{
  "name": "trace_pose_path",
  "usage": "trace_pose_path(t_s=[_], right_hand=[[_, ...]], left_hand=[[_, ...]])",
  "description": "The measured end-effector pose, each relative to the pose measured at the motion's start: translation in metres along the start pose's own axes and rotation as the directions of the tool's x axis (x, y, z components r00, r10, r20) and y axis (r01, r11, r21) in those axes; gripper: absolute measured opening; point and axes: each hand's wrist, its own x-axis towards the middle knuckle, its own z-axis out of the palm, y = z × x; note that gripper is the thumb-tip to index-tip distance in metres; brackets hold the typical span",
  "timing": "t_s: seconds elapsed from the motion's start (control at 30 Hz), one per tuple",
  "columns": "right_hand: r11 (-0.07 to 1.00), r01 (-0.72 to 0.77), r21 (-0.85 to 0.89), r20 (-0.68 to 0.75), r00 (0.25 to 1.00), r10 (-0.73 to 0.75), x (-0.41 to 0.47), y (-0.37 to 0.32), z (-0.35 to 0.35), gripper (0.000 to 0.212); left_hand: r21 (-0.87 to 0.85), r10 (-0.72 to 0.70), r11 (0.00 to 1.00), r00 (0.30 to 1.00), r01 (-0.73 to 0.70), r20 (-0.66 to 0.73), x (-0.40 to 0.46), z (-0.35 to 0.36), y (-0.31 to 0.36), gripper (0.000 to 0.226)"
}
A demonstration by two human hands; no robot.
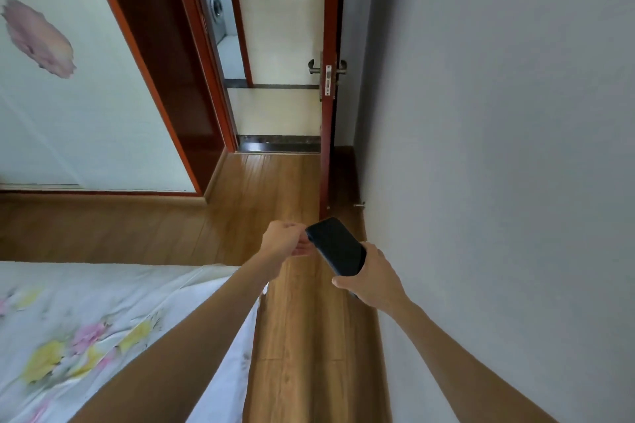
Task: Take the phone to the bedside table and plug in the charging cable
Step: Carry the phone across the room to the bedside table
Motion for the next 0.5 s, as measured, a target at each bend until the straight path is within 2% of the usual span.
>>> trace_pose_path(t_s=[0.1, 0.27, 0.5], right_hand=[[0.998, 0.052, -0.022, 0.017, 0.999, -0.051, 0.069, -0.028, -0.008, 0.077], [0.994, 0.109, -0.029, 0.084, 0.991, -0.106, 0.186, -0.062, -0.013, 0.084], [0.975, 0.216, -0.046, 0.252, 0.947, -0.198, 0.362, -0.121, -0.001, 0.086]], left_hand=[[0.028, 0.015, 1.0, 0.999, -0.014, -0.048, 0.058, -0.017, 0.032, 0.018], [0.028, 0.015, 1.0, 0.993, -0.012, -0.117, 0.161, -0.044, 0.071, 0.021], [0.019, -0.031, 0.999, 0.972, 0.036, -0.234, 0.293, -0.1, 0.113, 0.021]])
